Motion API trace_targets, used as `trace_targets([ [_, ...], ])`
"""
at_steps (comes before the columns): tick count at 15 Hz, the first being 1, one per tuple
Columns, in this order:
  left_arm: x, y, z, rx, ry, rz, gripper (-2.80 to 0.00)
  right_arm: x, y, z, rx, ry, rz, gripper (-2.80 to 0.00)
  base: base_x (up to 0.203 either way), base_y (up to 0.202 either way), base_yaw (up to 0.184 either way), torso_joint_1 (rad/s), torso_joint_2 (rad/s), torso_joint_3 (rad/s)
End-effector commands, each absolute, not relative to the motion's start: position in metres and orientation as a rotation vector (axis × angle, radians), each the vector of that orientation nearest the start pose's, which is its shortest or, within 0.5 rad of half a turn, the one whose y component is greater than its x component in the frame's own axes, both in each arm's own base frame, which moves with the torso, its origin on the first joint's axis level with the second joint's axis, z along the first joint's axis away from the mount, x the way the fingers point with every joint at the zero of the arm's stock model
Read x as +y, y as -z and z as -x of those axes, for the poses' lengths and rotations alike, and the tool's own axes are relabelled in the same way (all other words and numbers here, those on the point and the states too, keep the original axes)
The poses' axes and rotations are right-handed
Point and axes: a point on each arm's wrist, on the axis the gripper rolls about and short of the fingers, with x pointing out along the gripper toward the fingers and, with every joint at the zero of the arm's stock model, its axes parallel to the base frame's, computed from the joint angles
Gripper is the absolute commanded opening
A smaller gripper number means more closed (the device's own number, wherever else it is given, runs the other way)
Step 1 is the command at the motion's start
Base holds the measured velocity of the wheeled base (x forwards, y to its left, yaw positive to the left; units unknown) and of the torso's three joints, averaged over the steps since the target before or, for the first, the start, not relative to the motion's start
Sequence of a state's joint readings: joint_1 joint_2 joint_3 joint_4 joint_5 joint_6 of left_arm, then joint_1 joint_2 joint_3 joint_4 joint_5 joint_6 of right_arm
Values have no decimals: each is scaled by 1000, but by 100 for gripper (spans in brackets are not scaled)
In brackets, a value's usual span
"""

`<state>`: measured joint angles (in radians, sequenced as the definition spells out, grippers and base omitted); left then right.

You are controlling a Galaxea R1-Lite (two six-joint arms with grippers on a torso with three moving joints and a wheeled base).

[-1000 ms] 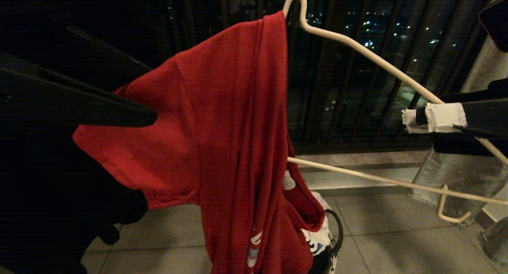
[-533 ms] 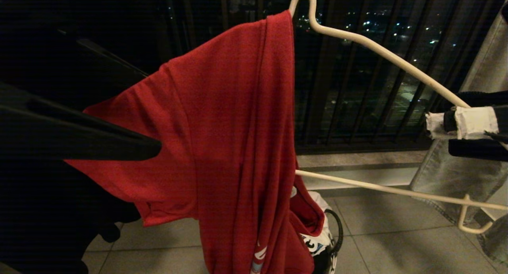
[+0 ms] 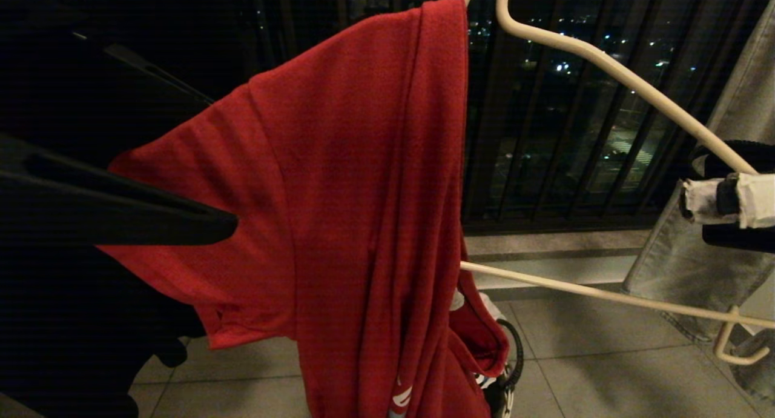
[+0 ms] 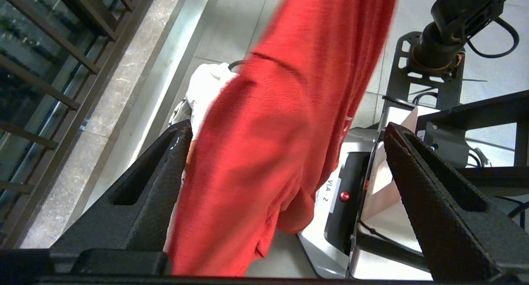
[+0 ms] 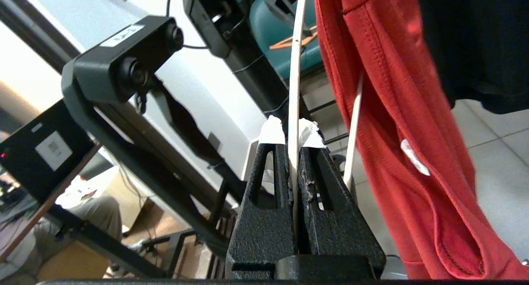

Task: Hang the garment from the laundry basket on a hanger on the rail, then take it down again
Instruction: Hang the clothes on the clothes rack

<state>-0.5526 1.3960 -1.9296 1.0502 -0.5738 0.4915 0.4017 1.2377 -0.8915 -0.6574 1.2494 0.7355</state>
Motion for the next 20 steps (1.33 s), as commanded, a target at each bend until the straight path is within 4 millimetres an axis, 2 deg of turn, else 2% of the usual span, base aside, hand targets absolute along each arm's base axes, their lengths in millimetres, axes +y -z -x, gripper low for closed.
trace_targets([
  [1, -87, -400, -118, 268, 1217, -424, 0, 87, -323, -150, 294, -1669, -406, -280, 0, 0, 0, 0, 0, 0],
  [11, -105, -390, -136, 327, 1262, -426, 0, 85, -325, -144, 278, -1679, -395, -280, 0, 0, 0, 0, 0, 0],
  [20, -107, -388, -137, 332, 1268, -432, 0, 84, -326, -143, 275, -1679, -393, -280, 0, 0, 0, 0, 0, 0],
])
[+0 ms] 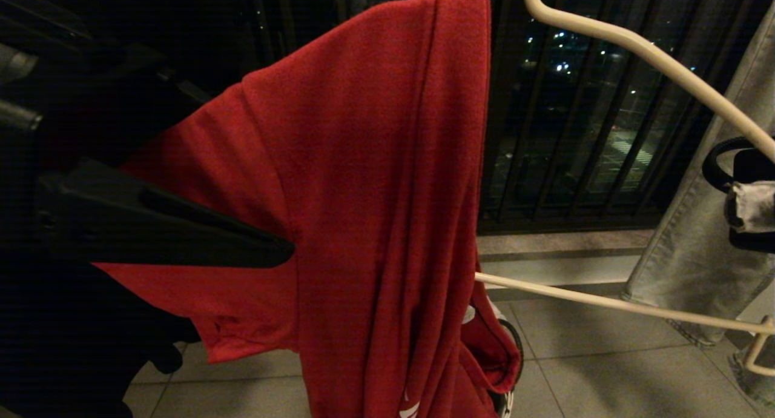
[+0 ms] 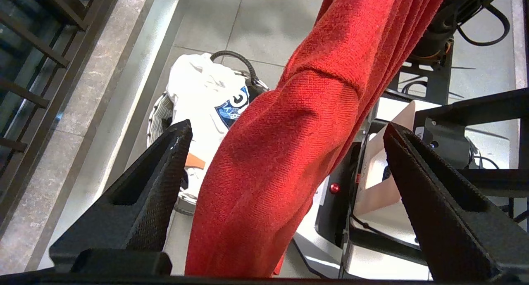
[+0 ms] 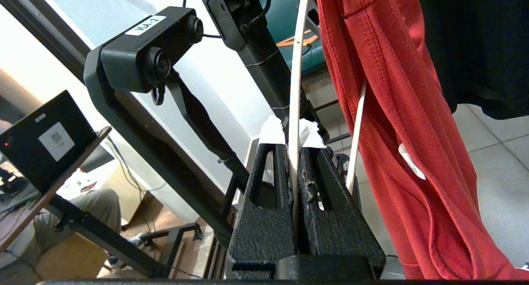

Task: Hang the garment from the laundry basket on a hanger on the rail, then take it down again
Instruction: Hang the clothes on the clothes rack

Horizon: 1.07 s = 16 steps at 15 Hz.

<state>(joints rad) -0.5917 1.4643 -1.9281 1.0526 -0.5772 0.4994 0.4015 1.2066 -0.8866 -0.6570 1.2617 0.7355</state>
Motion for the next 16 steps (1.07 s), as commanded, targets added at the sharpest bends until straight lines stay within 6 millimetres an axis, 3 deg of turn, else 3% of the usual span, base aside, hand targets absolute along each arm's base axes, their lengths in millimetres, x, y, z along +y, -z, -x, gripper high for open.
trace_targets([
  [1, -107, -388, -136, 331, 1269, -435, 0, 84, -326, -143, 276, -1679, -394, -280, 0, 0, 0, 0, 0, 0],
  [2, -107, -388, -137, 330, 1271, -441, 0, 84, -326, -143, 275, -1679, -393, -280, 0, 0, 0, 0, 0, 0],
  [3, -107, -388, -136, 327, 1273, -442, -280, 84, -326, -144, 276, -1679, -394, -280, 0, 0, 0, 0, 0, 0],
  [16, -107, -385, -137, 320, 1282, -473, -280, 86, -324, -146, 282, -1675, -398, -280, 0, 0, 0, 0, 0, 0],
])
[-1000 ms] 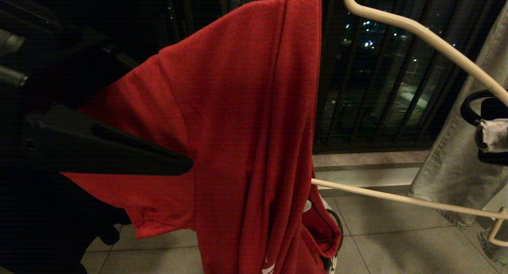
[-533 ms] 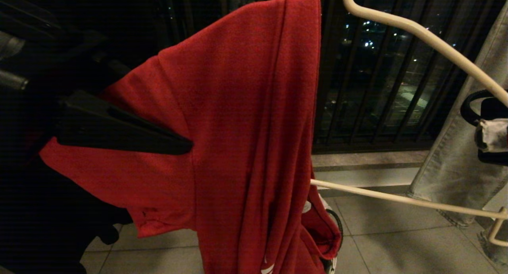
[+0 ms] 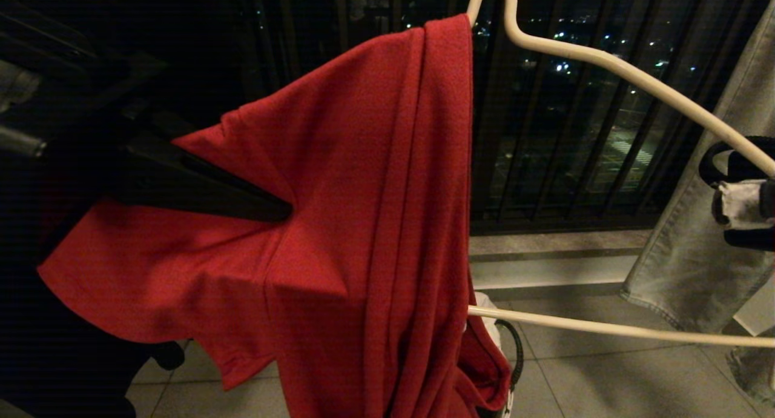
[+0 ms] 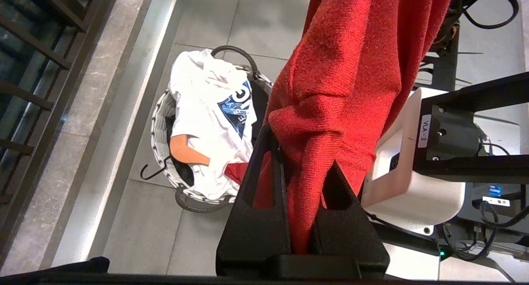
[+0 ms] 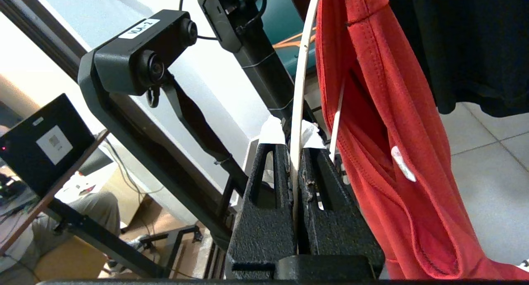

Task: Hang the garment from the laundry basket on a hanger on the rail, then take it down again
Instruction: Hang the clothes on the clothes rack

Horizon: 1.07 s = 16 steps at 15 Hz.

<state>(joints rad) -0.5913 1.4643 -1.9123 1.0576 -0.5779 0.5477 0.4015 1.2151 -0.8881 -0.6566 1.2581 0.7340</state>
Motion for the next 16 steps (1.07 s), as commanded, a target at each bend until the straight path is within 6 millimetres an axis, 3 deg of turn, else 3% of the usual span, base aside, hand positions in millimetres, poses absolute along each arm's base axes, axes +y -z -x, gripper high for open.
trace_targets([
  [1, -107, -385, -138, 320, 1280, -473, -280, 86, -324, -146, 283, -1674, -399, -280, 0, 0, 0, 0, 0, 0],
  [2, -107, -385, -137, 320, 1281, -473, -280, 86, -324, -146, 282, -1675, -397, -280, 0, 0, 0, 0, 0, 0],
  [3, -107, -385, -138, 319, 1281, -475, -280, 86, -323, -146, 281, -1674, -396, 0, 0, 0, 0, 0, 0, 0],
  [9, -107, -386, -138, 311, 1279, -479, -280, 87, -323, -149, 291, -1671, -405, 0, 0, 0, 0, 0, 0, 0],
  [16, -103, -391, -132, 280, 1265, -482, -280, 93, -313, -175, 313, -1624, -428, 0, 0, 0, 0, 0, 0, 0],
])
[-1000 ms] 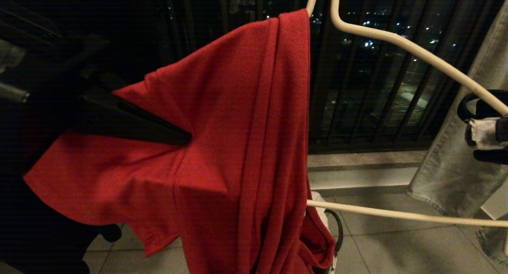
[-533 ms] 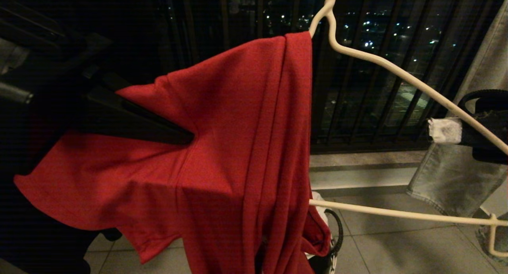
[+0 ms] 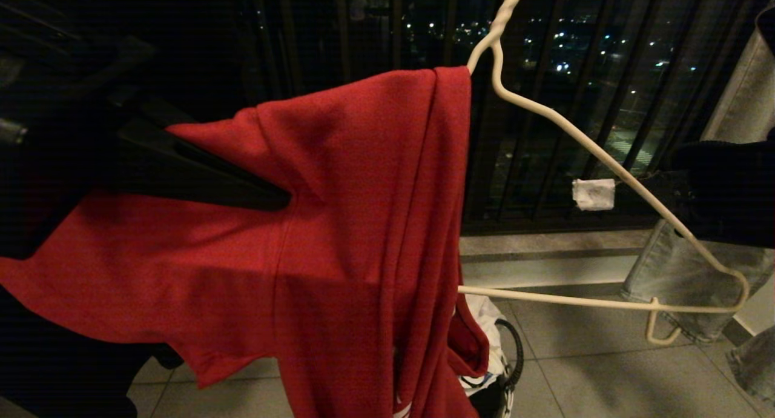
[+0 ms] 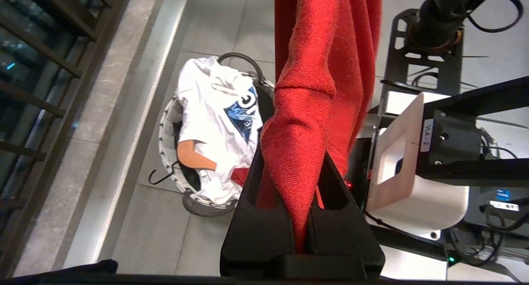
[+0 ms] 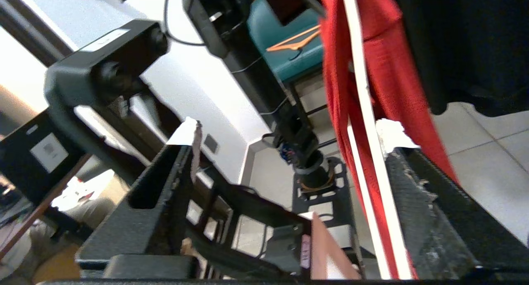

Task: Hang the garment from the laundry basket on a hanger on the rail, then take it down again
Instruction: Hang the clothes on the clothes rack

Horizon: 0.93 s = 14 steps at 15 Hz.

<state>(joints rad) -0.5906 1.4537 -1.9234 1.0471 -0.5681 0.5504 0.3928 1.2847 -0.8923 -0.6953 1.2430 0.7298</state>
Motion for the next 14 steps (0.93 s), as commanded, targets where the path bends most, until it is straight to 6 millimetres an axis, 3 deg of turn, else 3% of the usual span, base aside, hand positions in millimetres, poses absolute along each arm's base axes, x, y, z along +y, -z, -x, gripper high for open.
trace_targets([
  [1, -102, -392, -130, 274, 1263, -482, -280, 91, -314, -178, 307, -1611, -430, 0, 0, 0, 0, 0, 0, 0],
  [14, -95, -398, -121, 245, 1228, -489, -280, 75, -316, -224, 279, -1439, -471, 0, 0, 0, 0, 0, 0, 0],
])
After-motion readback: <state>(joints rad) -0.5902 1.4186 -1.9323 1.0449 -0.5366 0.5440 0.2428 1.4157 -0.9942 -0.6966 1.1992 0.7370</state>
